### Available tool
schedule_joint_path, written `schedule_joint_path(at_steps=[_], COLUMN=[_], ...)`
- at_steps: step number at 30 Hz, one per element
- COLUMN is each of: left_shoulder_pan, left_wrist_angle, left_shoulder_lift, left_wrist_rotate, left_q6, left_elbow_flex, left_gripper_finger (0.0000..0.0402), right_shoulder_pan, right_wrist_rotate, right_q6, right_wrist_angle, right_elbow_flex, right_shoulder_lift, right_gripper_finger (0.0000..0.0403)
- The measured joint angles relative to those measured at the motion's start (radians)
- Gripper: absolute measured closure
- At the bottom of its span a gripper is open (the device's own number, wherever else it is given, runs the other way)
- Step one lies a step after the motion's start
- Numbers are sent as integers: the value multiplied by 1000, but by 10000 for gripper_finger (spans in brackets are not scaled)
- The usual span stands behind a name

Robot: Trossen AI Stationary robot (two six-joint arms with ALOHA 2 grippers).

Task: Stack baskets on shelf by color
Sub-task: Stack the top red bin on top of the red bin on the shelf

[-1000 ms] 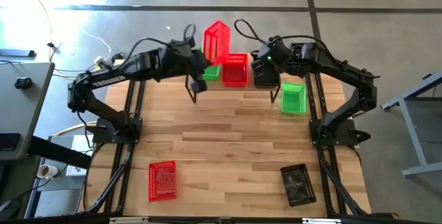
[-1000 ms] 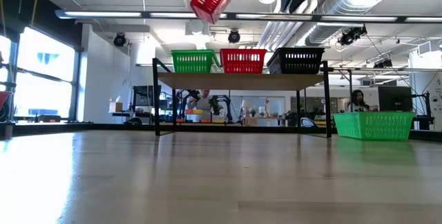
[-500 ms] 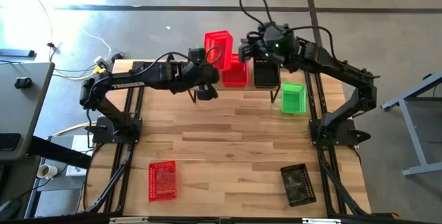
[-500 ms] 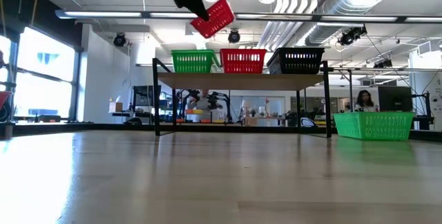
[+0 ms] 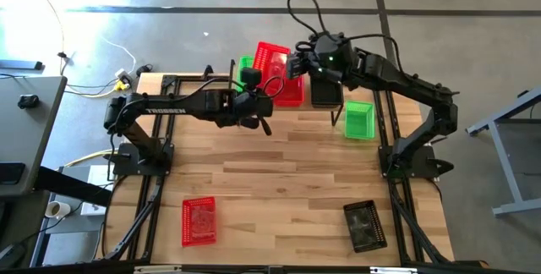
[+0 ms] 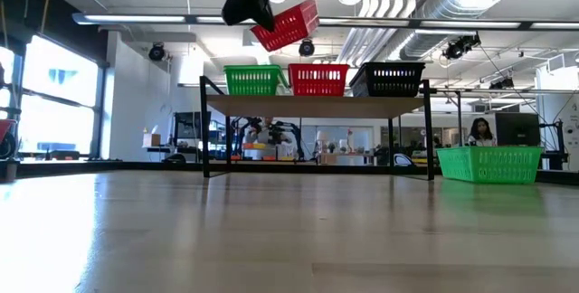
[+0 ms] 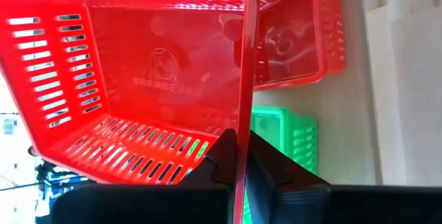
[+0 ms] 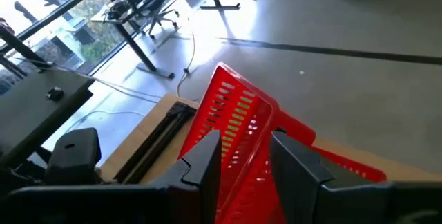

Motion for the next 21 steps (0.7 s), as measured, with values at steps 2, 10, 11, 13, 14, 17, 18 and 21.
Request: schedule_joint_path(at_steps=[2, 10, 11, 13, 14, 17, 18, 21], left_shoulder_pan=[-11, -31, -31, -31, -31, -31, -31, -31], left_wrist_angle=[0, -1, -1, 0, 0, -8, -18, -16], left_shoulder_lift=[0, 0, 0, 0, 0, 0, -1, -1], left_wrist_rotate=[-12, -72, -77, -82, -82, -82, -82, -89], left_q6=[7, 26, 27, 26, 26, 21, 19, 12], left_elbow_flex=[0, 0, 0, 0, 0, 0, -2, -7], left_gripper_finger=[401, 401, 401, 401, 401, 401, 401, 401], right_shoulder_pan=[2, 33, 37, 47, 52, 65, 66, 66], right_wrist_rotate=[-12, -15, -15, -16, -16, -16, -15, 17], right_q6=[16, 56, 66, 70, 74, 98, 100, 91], right_wrist_angle=[-11, -36, -46, -53, -53, -58, -66, -66], right_elbow_flex=[0, 0, 0, 0, 0, 0, 0, 0], right_shoulder_lift=[10, 38, 43, 57, 63, 84, 86, 83], right_gripper_finger=[295, 295, 295, 295, 295, 295, 295, 307])
